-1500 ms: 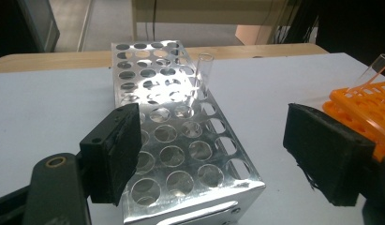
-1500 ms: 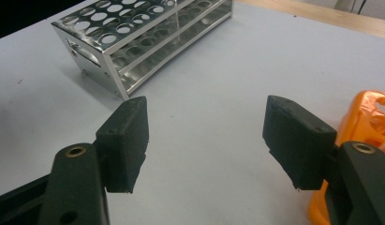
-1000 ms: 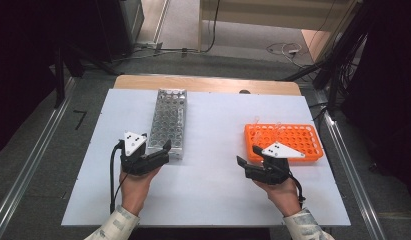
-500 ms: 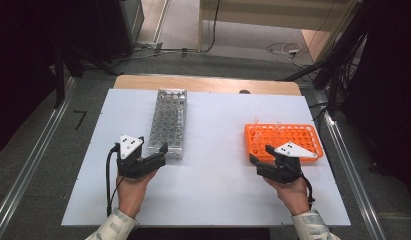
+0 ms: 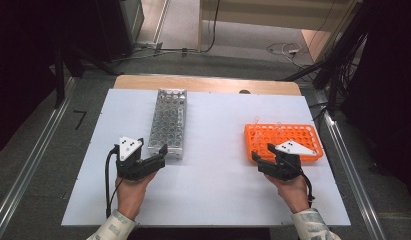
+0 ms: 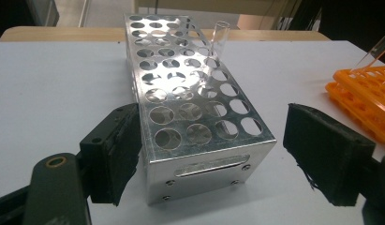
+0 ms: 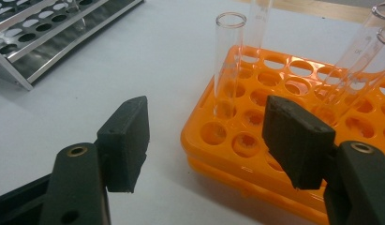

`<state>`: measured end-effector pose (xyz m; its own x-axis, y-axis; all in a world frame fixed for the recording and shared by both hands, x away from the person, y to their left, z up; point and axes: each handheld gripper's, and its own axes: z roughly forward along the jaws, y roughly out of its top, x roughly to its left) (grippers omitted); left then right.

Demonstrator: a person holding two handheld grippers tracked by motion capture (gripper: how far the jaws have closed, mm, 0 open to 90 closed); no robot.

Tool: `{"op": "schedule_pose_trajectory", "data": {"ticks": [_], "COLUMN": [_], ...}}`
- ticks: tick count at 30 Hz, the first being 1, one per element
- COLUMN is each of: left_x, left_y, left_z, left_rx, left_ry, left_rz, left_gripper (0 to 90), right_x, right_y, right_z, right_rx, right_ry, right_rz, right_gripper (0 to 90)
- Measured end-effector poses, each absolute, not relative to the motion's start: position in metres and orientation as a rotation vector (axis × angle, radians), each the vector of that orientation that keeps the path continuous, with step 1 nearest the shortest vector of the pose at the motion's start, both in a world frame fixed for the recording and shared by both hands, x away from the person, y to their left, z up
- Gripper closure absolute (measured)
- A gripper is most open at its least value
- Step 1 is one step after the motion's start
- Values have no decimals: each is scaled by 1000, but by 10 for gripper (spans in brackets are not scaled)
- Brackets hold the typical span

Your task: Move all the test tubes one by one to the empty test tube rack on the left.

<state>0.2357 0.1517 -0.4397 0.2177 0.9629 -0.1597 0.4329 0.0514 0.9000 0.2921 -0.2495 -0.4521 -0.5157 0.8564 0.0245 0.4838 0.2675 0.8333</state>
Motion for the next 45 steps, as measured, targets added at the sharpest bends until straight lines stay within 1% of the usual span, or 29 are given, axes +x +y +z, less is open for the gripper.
{"op": "schedule_pose_trajectory", "data": {"ticks": [8,29,38,45], "left_x": [236,236,236,237], "left_y": [152,153,152,152], "left_z": [-440,-441,-441,-441], "left_rx": [1540,1543,1542,1542], "left_ry": [1371,1373,1373,1373], "left_rz": [697,692,688,686], "left_gripper": [196,196,197,197], "right_x": [296,305,310,313], "right_y": [-249,-245,-243,-242], "right_z": [-455,-458,-459,-460], "right_rx": [1222,1224,1226,1228], "right_ry": [2097,2076,2068,2064], "right_rz": [1136,1125,1126,1134], "right_gripper": [315,369,401,452]}}
